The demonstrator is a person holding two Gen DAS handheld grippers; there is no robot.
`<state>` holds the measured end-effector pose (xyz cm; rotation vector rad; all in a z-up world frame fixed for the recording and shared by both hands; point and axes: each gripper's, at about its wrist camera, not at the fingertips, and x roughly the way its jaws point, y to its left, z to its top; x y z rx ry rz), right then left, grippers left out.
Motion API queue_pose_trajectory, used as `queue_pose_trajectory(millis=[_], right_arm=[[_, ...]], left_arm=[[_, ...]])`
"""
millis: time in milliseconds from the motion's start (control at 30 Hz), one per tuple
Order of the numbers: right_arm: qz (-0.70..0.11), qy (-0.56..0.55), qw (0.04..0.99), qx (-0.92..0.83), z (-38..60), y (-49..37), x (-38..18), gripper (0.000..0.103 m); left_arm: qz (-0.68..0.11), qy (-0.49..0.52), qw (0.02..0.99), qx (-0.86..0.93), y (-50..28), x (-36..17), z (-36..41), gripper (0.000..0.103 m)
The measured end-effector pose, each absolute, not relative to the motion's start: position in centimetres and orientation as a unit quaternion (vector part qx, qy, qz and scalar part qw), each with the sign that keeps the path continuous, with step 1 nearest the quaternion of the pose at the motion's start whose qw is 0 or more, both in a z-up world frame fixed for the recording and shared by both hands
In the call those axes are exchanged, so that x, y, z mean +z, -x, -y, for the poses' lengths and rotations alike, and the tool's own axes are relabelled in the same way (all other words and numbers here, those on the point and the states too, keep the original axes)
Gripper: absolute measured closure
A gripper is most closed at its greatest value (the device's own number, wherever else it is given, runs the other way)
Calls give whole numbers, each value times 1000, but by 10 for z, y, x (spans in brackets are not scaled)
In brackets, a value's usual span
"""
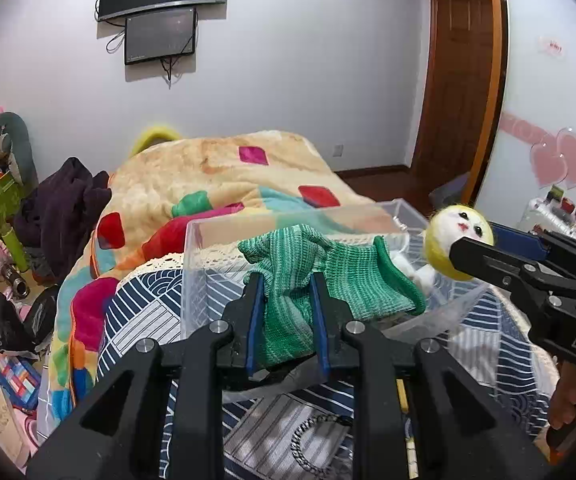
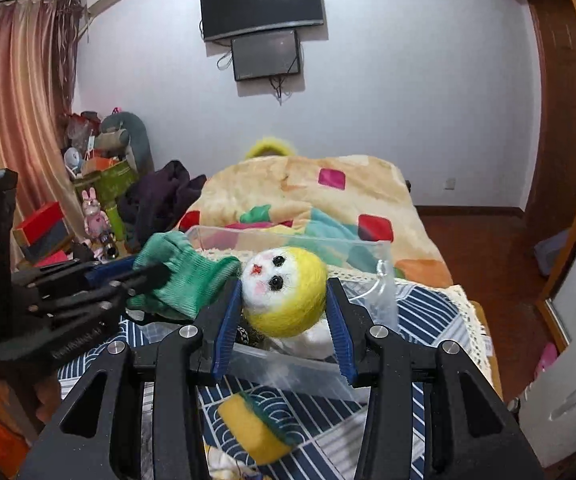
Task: Organize soft objects
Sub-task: 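Place the glove into the box with the left tool while the right tool drops the ball in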
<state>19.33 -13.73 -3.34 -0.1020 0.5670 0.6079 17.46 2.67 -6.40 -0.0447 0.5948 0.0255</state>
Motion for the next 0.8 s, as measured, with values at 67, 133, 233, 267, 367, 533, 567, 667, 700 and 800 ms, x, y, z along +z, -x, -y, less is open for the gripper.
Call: queue_pose_trajectory(millis=[67,133,233,267,367,533,567,667,700,800], right_arm=[[-284,54,910,296,133,-197,-38,64],[-295,59,907,295,130,-202,-45,64],[-317,62,900,295,128,-210,-57,64],[-322,63,898,294,126,-212,-60,64],[-332,68,895,290,126,-216,-64,64],[-337,79,892,290,122,-219,-66,64],[-338,81,892,289,122,-219,-67,64],[-344,81,889,292,121,-221,-68,63],[-346,82,888,292,121,-221,-69,62],[-350,83,887,292,122,-221,-70,59]], left_arm=[[-297,16,955,17,-181,-68,-26,81],[-303,10,953,21,-187,-73,-26,81],[-325,8,945,22,-199,-85,-28,81],[-335,10,942,24,-203,-91,-29,81],[-340,14,940,27,-207,-100,-31,81],[-340,18,940,26,-207,-99,-33,80],[-341,17,940,26,-208,-99,-33,80],[-340,18,940,27,-206,-98,-33,78],[-341,20,940,25,-204,-97,-33,75],[-340,23,940,18,-198,-94,-32,68]])
